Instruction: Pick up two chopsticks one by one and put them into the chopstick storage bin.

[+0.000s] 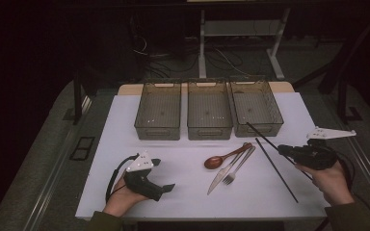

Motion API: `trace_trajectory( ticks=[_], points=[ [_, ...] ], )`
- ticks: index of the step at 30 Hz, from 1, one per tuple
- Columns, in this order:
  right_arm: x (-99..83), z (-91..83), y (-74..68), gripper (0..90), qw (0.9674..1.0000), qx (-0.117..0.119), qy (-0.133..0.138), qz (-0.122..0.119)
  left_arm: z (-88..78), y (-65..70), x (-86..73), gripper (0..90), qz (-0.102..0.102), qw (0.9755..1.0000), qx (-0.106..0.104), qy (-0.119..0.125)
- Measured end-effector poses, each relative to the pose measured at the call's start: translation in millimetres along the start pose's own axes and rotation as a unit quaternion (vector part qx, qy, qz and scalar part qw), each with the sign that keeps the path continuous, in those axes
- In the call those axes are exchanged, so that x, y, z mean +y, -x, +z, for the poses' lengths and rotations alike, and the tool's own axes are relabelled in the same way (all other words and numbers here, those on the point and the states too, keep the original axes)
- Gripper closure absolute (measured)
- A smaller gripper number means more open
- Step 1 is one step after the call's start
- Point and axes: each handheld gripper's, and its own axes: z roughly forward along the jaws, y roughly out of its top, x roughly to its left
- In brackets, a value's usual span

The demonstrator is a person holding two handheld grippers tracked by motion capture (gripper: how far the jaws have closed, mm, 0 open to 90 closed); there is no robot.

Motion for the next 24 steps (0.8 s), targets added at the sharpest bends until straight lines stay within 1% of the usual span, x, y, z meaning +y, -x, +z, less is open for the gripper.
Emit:
trace_trajectory(
  ticks=[1, 2, 3, 5, 9, 11, 14, 16, 18, 20, 22, 24],
  points=[
    [3.9, 4.7, -1.3, 85.0, 1.0000, 0.003, -0.001, -0.006, 0.3, 0.3, 0.0, 0.0, -0.001, 1.0000, 0.000, 0.001],
    [3.9, 4.7, -1.3, 85.0, 1.0000, 0.003, -0.001, -0.006, 0.5, 0.4, 0.0, 0.0, 0.000, 1.0000, 0.000, 0.000],
    [7.8, 8.9, -2.6, 84.9, 0.9999, 0.006, -0.002, -0.008, 0.5, 0.4, 0.0, 0.0, 0.001, 1.0000, -0.001, -0.001],
    [9.7, 10.8, -3.0, 85.0, 0.9999, 0.008, -0.002, -0.010, 0.4, 0.7, -0.2, 0.0, 0.000, 1.0000, 0.000, 0.001],
    [19.9, 21.7, -6.8, 85.0, 0.9997, 0.015, -0.002, -0.019, 0.4, 1.2, -0.5, 0.0, 0.000, 1.0000, -0.001, 0.001],
    [22.0, 24.3, -7.7, 85.0, 0.9996, 0.017, -0.002, -0.022, 0.4, 1.4, -0.5, 0.0, 0.000, 1.0000, -0.001, 0.000],
    [30.0, 35.4, -12.8, 85.0, 0.9992, 0.026, -0.004, -0.029, 0.2, 1.4, -0.6, 0.0, -0.001, 1.0000, 0.000, 0.001],
    [32.3, 37.8, -13.9, 85.0, 0.9991, 0.027, -0.004, -0.032, 0.1, 1.4, -1.0, 0.0, -0.002, 1.0000, 0.000, 0.001],
    [39.2, 44.6, -18.1, 85.0, 0.9987, 0.036, -0.002, -0.035, -0.1, 1.0, -1.4, 0.0, -0.002, 1.0000, 0.000, 0.001],
    [44.5, 49.6, -20.8, 85.0, 0.9983, 0.038, -0.003, -0.044, -0.1, 0.9, -1.6, 0.0, -0.002, 1.0000, 0.000, 0.002],
    [47.0, 51.9, -22.8, 85.0, 0.9983, 0.039, -0.004, -0.043, -0.6, 0.9, -1.5, 0.0, -0.002, 1.0000, 0.000, 0.002],
    [55.4, 60.0, -28.6, 85.0, 0.9979, 0.041, -0.003, -0.051, -1.7, 0.8, -1.5, 0.0, -0.006, 1.0000, 0.000, 0.008]
  ],
)
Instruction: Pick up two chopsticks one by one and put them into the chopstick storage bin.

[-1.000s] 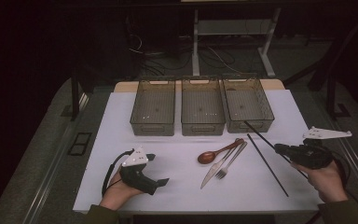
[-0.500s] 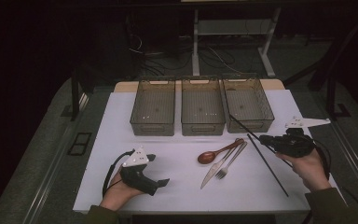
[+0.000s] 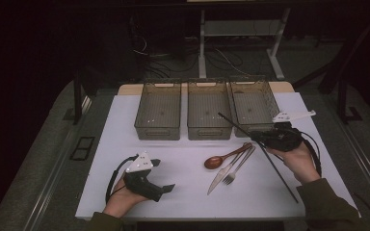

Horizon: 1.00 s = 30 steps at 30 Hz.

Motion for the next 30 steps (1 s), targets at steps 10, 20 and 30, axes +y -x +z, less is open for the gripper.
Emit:
trace_trajectory(
  ticks=[10, 20, 30],
  points=[
    [37.3, 33.5, -14.7, 85.0, 0.9996, 0.007, -0.011, -0.026, 1.0, 0.6, 0.4, 0.0, 0.003, 1.0000, 0.001, 0.002],
    [65.4, 63.3, -27.7, 85.0, 0.9989, 0.013, -0.024, -0.038, 0.7, 1.1, 0.4, 0.0, -0.001, 1.0000, 0.003, 0.010],
    [95.9, 91.8, -38.1, 85.0, 0.9986, 0.017, -0.026, -0.044, 0.5, 1.0, 0.8, 0.0, 0.003, 0.9999, -0.001, 0.010]
  ],
)
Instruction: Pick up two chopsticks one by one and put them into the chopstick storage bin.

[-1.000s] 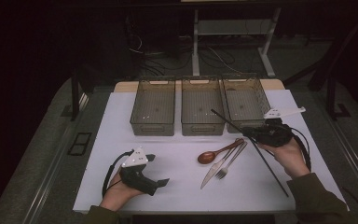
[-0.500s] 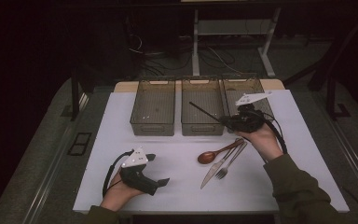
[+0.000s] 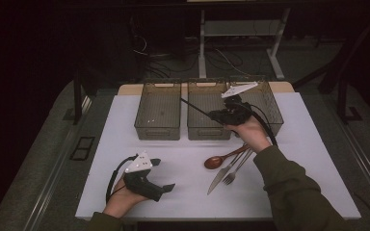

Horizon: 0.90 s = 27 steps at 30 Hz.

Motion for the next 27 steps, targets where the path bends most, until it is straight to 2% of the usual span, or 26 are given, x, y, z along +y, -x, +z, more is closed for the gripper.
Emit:
trace_trajectory(
  ticks=[7, 15, 21, 22, 23, 25, 27],
  points=[
    [23.9, 17.5, -3.9, 85.0, 0.9999, 0.005, 0.010, 0.004, 1.4, 0.7, 0.8, 0.0, 0.005, 1.0000, -0.002, -0.005],
    [44.7, 40.0, -10.2, 85.0, 0.9999, 0.001, 0.006, 0.009, 1.1, 1.0, 1.6, 0.0, 0.009, 0.9999, -0.004, -0.003],
    [60.1, 68.4, -15.8, 85.0, 0.9998, -0.006, -0.004, 0.020, 0.7, 0.5, 2.1, 0.0, 0.010, 0.9999, -0.002, -0.002],
    [60.1, 68.4, -15.8, 85.0, 0.9998, -0.006, -0.004, 0.020, 0.7, 0.5, 2.1, 0.0, 0.011, 0.9999, -0.003, -0.002],
    [63.5, 77.6, -17.9, 85.0, 0.9997, -0.009, -0.010, 0.019, 0.7, 0.5, 2.1, 0.0, 0.011, 0.9999, -0.003, -0.002],
    [65.0, 82.1, -19.1, 85.0, 0.9997, -0.011, -0.013, 0.020, 0.9, 1.0, 2.0, 0.0, 0.006, 1.0000, -0.005, 0.000],
    [69.8, 95.8, -21.4, 85.0, 0.9994, -0.017, -0.022, 0.019, 1.4, 1.0, 1.9, 0.0, 0.004, 1.0000, -0.005, 0.004]
  ],
)
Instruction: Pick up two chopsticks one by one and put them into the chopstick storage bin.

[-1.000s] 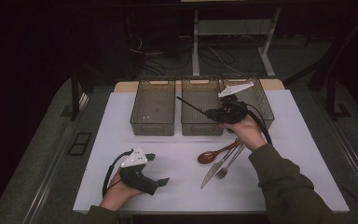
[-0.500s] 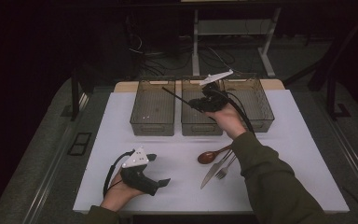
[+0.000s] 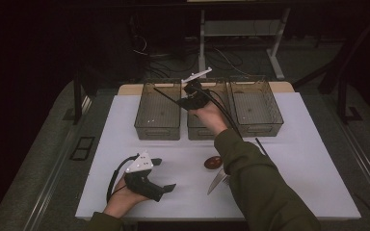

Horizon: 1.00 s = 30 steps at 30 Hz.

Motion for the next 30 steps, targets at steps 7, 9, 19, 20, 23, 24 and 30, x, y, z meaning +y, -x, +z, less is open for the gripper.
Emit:
trace_trajectory(
  ticks=[7, 9, 19, 20, 23, 24, 30],
  points=[
    [9.2, 25.6, -3.1, 84.9, 0.9997, -0.017, -0.018, 0.010, -0.4, -1.2, 0.2, 0.0, 0.002, 1.0000, 0.000, -0.004],
    [11.3, 38.7, -3.0, 84.9, 0.9992, -0.026, -0.026, 0.014, -0.1, -1.8, 0.6, 0.0, 0.005, 1.0000, -0.001, 0.000],
    [23.6, 69.9, -5.1, 84.8, 0.9975, -0.046, -0.044, 0.029, 1.8, 0.2, 1.6, 0.0, 0.007, 1.0000, -0.005, -0.003],
    [24.6, 71.8, -5.2, 84.8, 0.9974, -0.047, -0.045, 0.030, 2.0, -0.1, 1.8, 0.0, 0.008, 0.9999, -0.005, -0.004],
    [25.5, 74.6, -5.6, 84.7, 0.9972, -0.047, -0.047, 0.035, 2.0, -0.2, 1.8, 0.0, 0.009, 0.9999, -0.006, -0.003],
    [25.5, 75.6, -5.5, 84.6, 0.9970, -0.048, -0.048, 0.037, 1.9, -0.3, 1.8, 0.0, 0.009, 0.9999, -0.006, -0.002],
    [26.2, 77.9, -10.5, 83.9, 0.9978, -0.043, -0.039, 0.034, 2.4, 0.1, 2.3, 0.0, 0.010, 0.9999, -0.007, -0.001]
  ],
)
